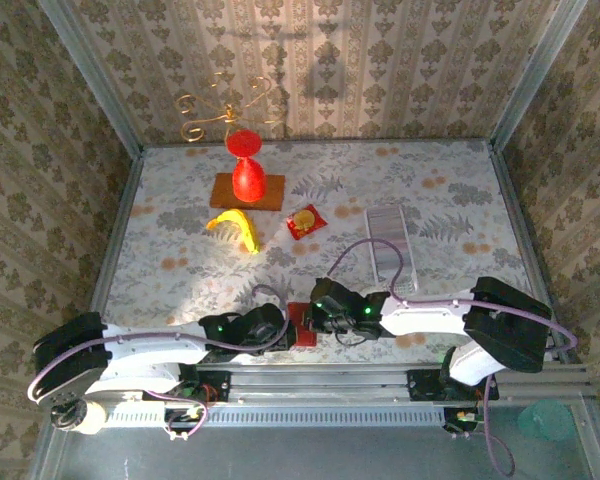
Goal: Put the credit cards into the card holder
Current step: Close the button on the card holder.
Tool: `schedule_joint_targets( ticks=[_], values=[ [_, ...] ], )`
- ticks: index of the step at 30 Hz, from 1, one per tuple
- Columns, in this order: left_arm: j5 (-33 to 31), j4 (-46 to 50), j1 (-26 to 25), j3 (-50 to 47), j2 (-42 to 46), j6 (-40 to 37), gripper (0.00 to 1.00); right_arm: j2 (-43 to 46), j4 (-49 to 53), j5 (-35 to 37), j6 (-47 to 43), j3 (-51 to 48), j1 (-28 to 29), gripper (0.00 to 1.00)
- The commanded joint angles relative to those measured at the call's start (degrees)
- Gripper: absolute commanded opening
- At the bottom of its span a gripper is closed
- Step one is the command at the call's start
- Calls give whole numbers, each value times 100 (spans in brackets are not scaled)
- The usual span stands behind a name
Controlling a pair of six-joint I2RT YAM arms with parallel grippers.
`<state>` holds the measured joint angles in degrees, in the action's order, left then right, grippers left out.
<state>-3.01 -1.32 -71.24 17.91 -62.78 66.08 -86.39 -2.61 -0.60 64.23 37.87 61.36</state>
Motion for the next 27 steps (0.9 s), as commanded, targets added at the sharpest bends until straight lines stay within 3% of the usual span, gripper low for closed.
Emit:
schedule_joint_targets(
  ticks=[1,5,19,27],
  values=[
    [-97,133,-57,-177,112,204,0,-183,754,397,-131,208,109,0],
    [-4,-222,-57,-271,151,277,0,-323,937,517,-75,364,172,0],
    [-213,140,-39,-443,782,325,2,-462,732,834,478,410,245,0],
    [-278,288,-39,-526,489,205,1,-497,614,925,648,404,254,0]
  ],
)
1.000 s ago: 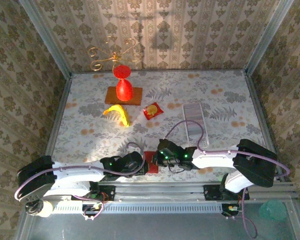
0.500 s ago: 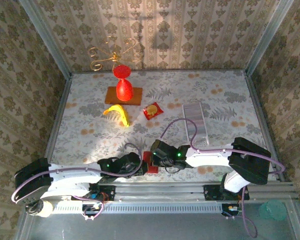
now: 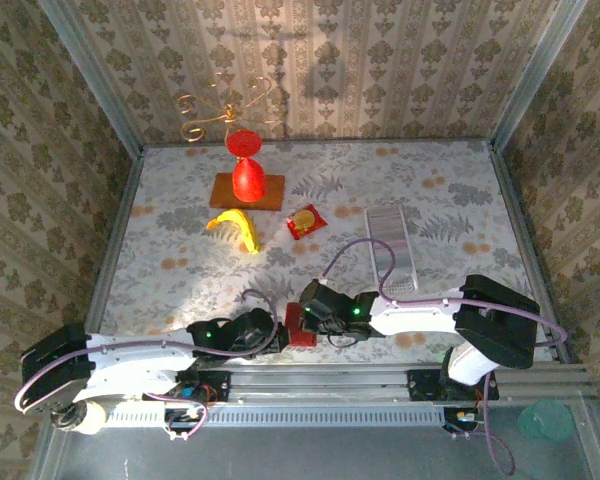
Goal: Put the credit cards into the card holder
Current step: Close the button on the card holder.
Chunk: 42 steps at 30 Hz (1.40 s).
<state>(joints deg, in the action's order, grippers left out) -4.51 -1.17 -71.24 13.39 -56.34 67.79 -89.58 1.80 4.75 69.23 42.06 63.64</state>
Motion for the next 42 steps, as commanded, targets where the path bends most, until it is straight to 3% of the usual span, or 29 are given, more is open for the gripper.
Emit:
schedule_joint_targets(
  ticks=[1,25,42],
  values=[
    [-100,245,-39,-74,-205,38,0,-176,184,414,165,-5,26,0],
    [-97,259,-48,-112,-161,68,0,-209,252,904,424,11,44,0],
    [-118,266,-48,-73,-158,76,0,-477,206,503,367,51,199,0]
  ],
)
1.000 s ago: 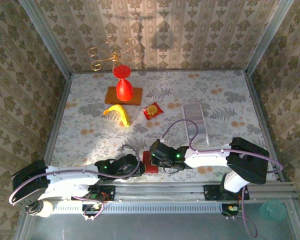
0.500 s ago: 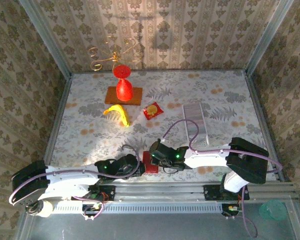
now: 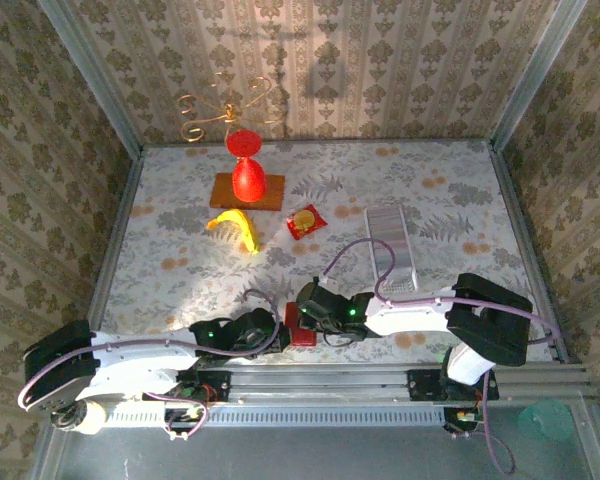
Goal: Put the credit cards into the card holder
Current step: Close the button on the card holder.
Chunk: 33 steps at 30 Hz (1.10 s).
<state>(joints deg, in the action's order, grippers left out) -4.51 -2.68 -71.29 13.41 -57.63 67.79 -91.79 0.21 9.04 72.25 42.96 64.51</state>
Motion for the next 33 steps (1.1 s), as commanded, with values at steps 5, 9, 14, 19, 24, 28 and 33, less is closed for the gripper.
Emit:
schedule_joint_targets(
  ticks=[5,9,14,19,24,28,33],
  values=[
    [-142,417,-43,-84,-38,86,0,-208,195,80,185,-171,185,0],
    [-145,435,-43,-75,-22,94,0,-173,163,67,168,-199,202,0],
    [-172,457,-43,-58,-38,112,0,-145,42,37,145,-271,254,0],
    [-204,483,-43,-51,-47,138,0,-112,-186,34,96,-335,308,0],
    [-240,520,-48,-41,-47,173,0,-95,-126,44,-25,-323,325,0],
    [-260,549,-43,-18,-56,180,0,-94,-25,62,-155,-282,373,0],
    [-261,602,-44,4,-49,186,0,-190,515,159,-352,-71,537,0]
  ],
)
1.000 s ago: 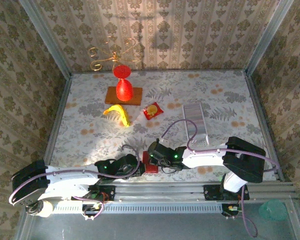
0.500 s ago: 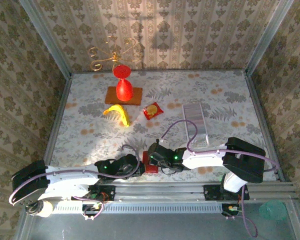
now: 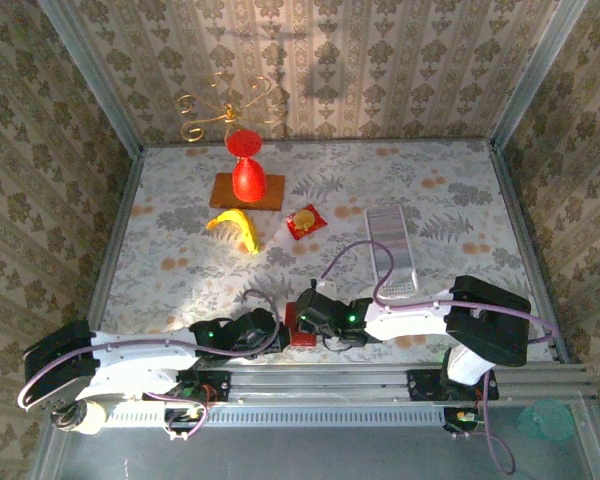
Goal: Put the credit cards into the card holder
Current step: Close the button on the card holder.
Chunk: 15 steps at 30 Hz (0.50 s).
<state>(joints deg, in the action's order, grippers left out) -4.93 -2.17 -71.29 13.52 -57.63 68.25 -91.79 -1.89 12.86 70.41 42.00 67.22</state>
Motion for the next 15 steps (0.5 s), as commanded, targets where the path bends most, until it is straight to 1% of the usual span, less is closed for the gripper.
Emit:
schedule_joint_targets(
  ticks=[1,8,15],
  values=[
    [-228,551,-43,-7,-56,151,0,-201,758,-215,-183,19,306,0],
    [-247,560,-43,-33,-47,234,0,-424,1317,-91,-286,127,531,0],
    [-265,543,-43,-34,-47,302,0,-726,1270,-64,-385,142,642,0]
  ],
)
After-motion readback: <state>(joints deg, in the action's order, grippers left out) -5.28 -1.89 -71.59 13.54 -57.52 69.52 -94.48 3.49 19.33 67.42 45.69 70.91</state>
